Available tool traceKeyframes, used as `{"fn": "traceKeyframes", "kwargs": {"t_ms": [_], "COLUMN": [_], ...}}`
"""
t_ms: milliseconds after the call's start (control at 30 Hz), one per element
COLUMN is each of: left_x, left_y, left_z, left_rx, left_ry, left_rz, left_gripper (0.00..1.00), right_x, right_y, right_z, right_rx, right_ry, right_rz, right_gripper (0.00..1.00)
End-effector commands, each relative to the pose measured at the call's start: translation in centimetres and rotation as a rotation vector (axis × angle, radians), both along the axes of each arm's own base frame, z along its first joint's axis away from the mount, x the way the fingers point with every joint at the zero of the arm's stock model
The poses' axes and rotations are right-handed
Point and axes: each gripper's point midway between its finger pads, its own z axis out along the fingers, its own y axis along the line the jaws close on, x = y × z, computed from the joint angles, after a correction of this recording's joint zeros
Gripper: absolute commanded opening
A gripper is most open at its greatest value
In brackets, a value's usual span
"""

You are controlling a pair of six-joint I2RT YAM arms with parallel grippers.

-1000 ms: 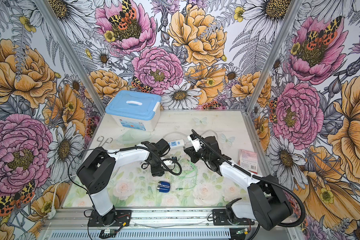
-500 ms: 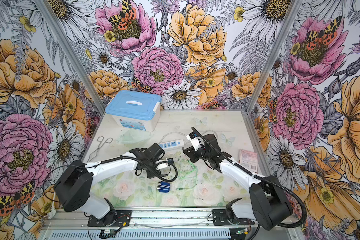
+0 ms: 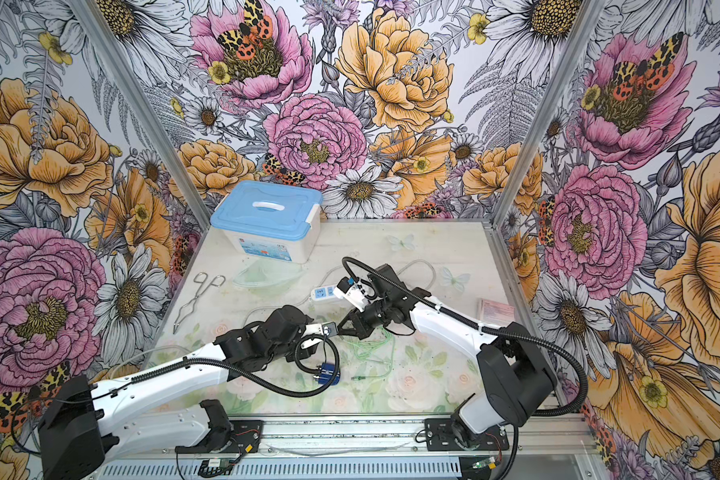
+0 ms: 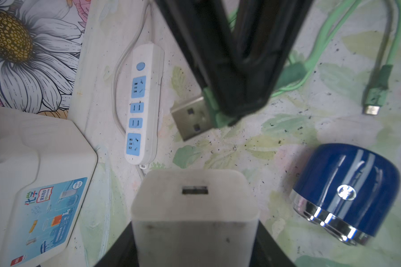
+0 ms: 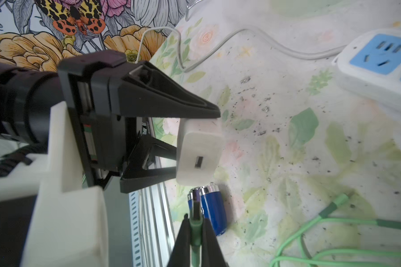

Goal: Charge the electric shaver
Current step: Pick up the plug from the center of the board, then insert the charging cable into the plug.

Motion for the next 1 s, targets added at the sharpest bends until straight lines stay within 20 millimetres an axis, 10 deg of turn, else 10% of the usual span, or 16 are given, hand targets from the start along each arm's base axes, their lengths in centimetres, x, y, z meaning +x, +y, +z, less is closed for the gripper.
{"fn": "traceKeyframes", "kwargs": {"t_ms": [0,967], "left_x": [0.5,-0.1], "left_y": [-0.6,-3.6], "left_z": [1.4,3.5], "left_rx": [0.001,0.109], "left_ry": [-0.088,-0.175], "left_rz": [-0.027,-0.181], "left_gripper": [0.00,0.00], "right_x": [-1.1,-1.1], "right_y": [0.4,0.3], "right_z": [1.1,-0.3], "right_rx": [0.031,-0.026], "right_ry": [0.028,-0.021], "right_rz": [0.061,0.067], "right_gripper": [0.00,0.00]}}
